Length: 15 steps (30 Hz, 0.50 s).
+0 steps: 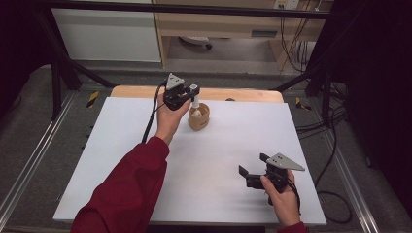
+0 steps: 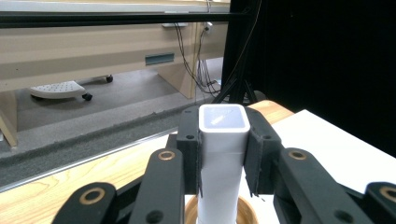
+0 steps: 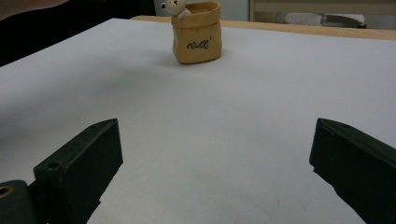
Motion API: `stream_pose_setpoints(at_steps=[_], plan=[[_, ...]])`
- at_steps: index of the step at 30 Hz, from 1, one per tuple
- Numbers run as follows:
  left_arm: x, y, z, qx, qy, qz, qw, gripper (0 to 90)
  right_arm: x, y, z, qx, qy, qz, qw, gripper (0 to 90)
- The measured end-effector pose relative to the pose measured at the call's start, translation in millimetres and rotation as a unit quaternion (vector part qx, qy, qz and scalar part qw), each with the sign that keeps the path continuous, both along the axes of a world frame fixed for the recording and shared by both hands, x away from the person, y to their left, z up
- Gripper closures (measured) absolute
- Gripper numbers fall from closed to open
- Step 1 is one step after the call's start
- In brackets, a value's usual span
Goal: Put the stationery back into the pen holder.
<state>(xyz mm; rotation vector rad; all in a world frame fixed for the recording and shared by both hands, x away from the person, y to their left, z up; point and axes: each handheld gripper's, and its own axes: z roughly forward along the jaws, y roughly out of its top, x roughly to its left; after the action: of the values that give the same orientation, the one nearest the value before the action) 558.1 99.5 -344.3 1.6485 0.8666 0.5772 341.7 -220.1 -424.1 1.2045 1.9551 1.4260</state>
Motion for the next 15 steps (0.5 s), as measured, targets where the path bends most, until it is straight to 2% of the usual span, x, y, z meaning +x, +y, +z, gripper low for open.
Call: stream_pose_setpoints(at_steps=[3, 6, 15], plan=[[1.8, -2.9, -3.0, -0.003, 0.002, 0.000, 1.0000, 70.8, -0.3, 0.7, -0.2, 0.000, 0.002, 0.001, 1.0000, 2.9], [3.6, -7.3, -6.9, 0.009, 0.000, -0.002, 1.0000, 70.8, -0.2, 0.6, -0.1, 0.001, 0.002, 0.002, 1.0000, 2.9], [10.3, -12.7, -20.0, 0.022, 0.010, 0.000, 0.9997, 70.8, 0.1, -0.5, 0.1, 0.001, 0.000, 0.001, 1.0000, 2.9]])
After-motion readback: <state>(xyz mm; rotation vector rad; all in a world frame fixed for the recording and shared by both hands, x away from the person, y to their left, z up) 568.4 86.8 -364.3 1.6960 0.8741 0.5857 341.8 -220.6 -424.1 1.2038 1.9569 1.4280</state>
